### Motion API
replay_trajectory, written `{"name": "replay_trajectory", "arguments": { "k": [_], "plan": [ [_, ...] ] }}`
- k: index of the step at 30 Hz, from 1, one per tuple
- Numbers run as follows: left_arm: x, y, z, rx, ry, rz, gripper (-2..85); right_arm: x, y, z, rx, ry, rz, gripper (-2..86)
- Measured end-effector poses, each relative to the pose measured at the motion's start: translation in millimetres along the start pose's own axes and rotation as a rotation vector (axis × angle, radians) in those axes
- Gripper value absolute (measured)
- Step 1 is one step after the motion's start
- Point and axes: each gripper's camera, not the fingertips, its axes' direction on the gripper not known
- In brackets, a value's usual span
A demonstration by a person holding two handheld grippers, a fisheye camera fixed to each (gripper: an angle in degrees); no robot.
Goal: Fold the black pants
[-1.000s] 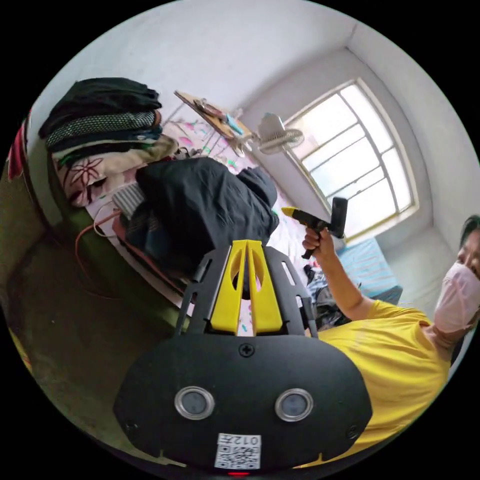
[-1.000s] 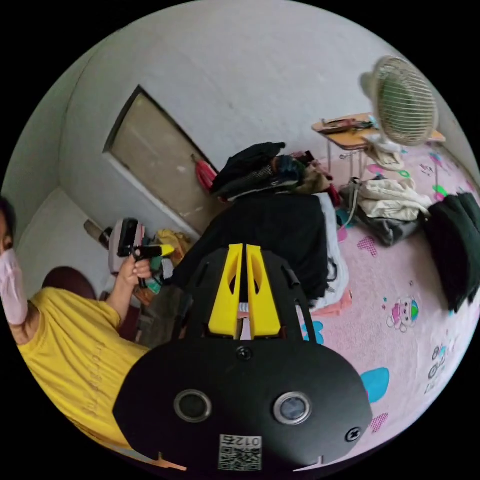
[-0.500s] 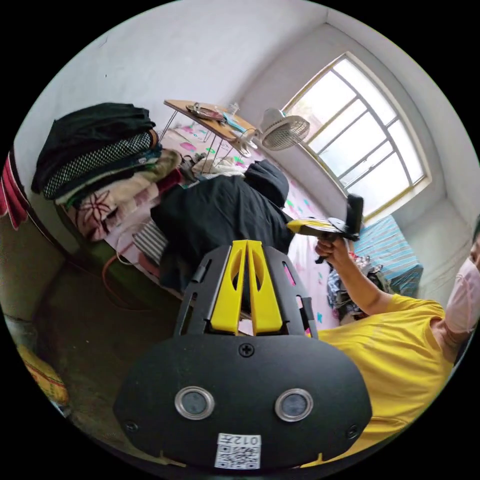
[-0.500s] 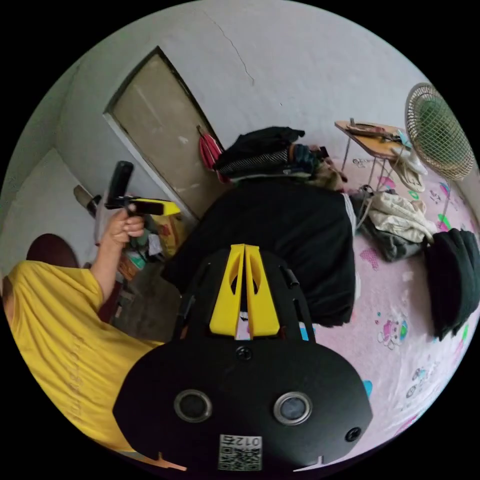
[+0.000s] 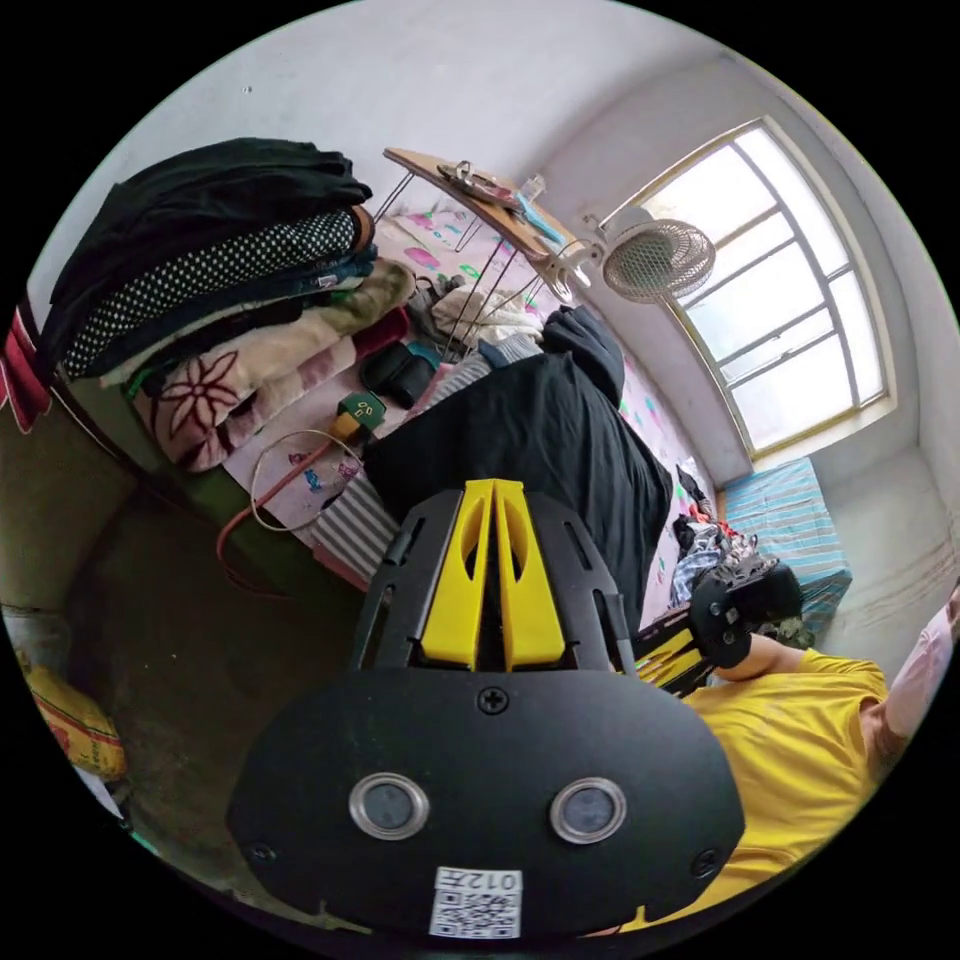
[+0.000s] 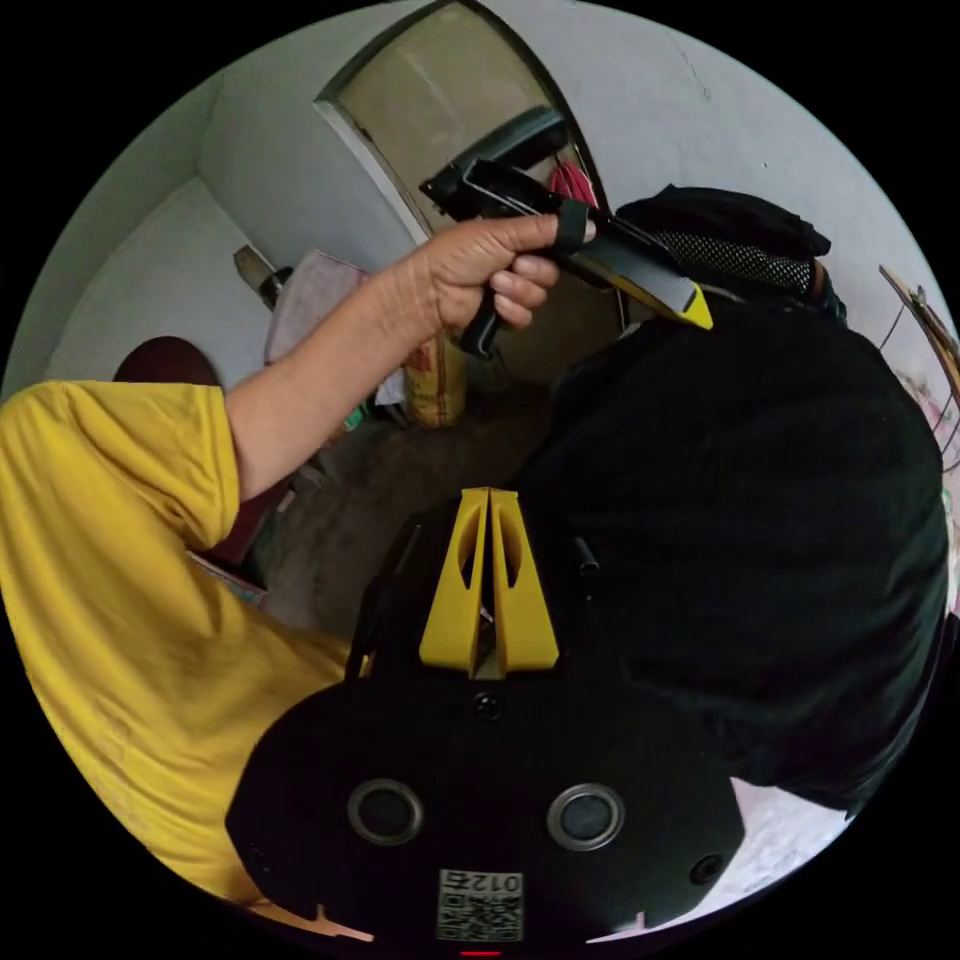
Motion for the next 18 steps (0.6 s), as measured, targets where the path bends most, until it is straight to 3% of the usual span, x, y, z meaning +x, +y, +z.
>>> {"name": "replay_trajectory", "arguments": {
  "k": [3, 7, 10, 12, 14, 16, 18],
  "plan": [
    [23.7, -3.8, -21.8, 0.12, -0.113, 0.033, 0.6, 9.0, 19.7, -55.2, 0.139, 0.199, 0.061, 0.6],
    [53.6, -20.4, -6.0, 0.067, -0.155, 0.14, 0.5, 54.3, 68.7, -139.1, 0.377, 0.363, 0.361, 0.6],
    [53.9, -35.9, 23.6, -0.023, -0.253, 0.134, 0.5, 78.9, 91.1, -155.4, 0.313, 0.437, 0.478, 0.6],
    [42.2, -45.9, 37.2, -0.04, -0.215, 0.102, 0.6, 90.6, 101.7, -154.9, 0.253, 0.445, 0.536, 0.6],
    [39.8, -55.2, 34.8, -0.016, -0.215, 0.053, 0.7, 91.3, 111.6, -163.3, 0.316, 0.4, 0.557, 0.7],
    [56.8, -68.3, 25.4, 0.049, -0.329, 0.074, 0.8, 78.0, 118.8, -181.8, 0.433, 0.426, 0.541, 0.7],
    [93.2, -98.3, 21.9, 0.111, -0.313, 0.23, 1.1, 71.7, 121.3, -192.5, 0.474, 0.451, 0.538, 0.7]
  ]
}}
